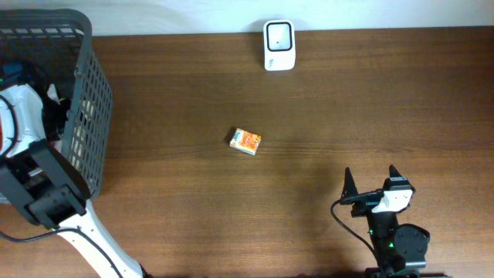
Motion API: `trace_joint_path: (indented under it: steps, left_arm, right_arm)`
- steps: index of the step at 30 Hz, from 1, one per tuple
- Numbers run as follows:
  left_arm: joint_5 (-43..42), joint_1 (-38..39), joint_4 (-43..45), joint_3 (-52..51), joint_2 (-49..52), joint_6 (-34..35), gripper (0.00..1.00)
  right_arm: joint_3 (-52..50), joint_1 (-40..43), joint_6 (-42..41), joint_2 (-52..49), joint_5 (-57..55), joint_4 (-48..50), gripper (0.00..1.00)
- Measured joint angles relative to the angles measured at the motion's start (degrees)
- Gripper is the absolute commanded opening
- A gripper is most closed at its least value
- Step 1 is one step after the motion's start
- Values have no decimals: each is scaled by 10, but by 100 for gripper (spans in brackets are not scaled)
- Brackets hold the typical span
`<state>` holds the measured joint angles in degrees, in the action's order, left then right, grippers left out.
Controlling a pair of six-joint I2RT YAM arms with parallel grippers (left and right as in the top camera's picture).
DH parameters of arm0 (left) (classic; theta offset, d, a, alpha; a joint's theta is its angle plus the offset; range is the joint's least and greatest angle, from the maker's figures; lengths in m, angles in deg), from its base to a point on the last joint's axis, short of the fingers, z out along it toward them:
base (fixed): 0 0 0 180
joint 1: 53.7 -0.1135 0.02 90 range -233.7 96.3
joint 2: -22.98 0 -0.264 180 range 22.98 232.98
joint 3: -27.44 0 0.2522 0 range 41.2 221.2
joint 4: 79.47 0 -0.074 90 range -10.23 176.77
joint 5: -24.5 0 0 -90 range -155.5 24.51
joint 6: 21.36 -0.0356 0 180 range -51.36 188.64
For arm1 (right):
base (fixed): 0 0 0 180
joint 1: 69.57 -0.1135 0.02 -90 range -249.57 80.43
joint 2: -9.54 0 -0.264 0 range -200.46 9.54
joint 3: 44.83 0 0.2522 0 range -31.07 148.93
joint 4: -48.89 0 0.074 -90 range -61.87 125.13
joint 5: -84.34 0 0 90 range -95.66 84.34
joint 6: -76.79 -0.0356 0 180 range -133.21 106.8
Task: Scan the item barcode
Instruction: 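Reach into the basket and grasp the white snack pouch with left gripper, then lift the white pouch out and drop it beside the box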
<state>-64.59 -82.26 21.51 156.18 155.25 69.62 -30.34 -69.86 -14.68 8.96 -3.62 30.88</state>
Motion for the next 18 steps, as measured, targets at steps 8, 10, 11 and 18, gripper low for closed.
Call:
trace_joint_path:
  steps: [8, 10, 11, 18]
  left_arm:
    - [13, -1, 6, 2, 7, -8, 0]
    - [11, -1, 5, 4, 7, -9, 0]
    - [11, -1, 4, 5, 7, -10, 0]
    - [6, -1, -56, 62, 22, -6, 0]
  right_arm:
    - [0, 0, -1, 0, 0, 0, 98]
    - [0, 0, 0, 0, 0, 0, 98]
    - [0, 0, 0, 0, 0, 0, 98]
    - [0, 0, 0, 0, 0, 0, 98]
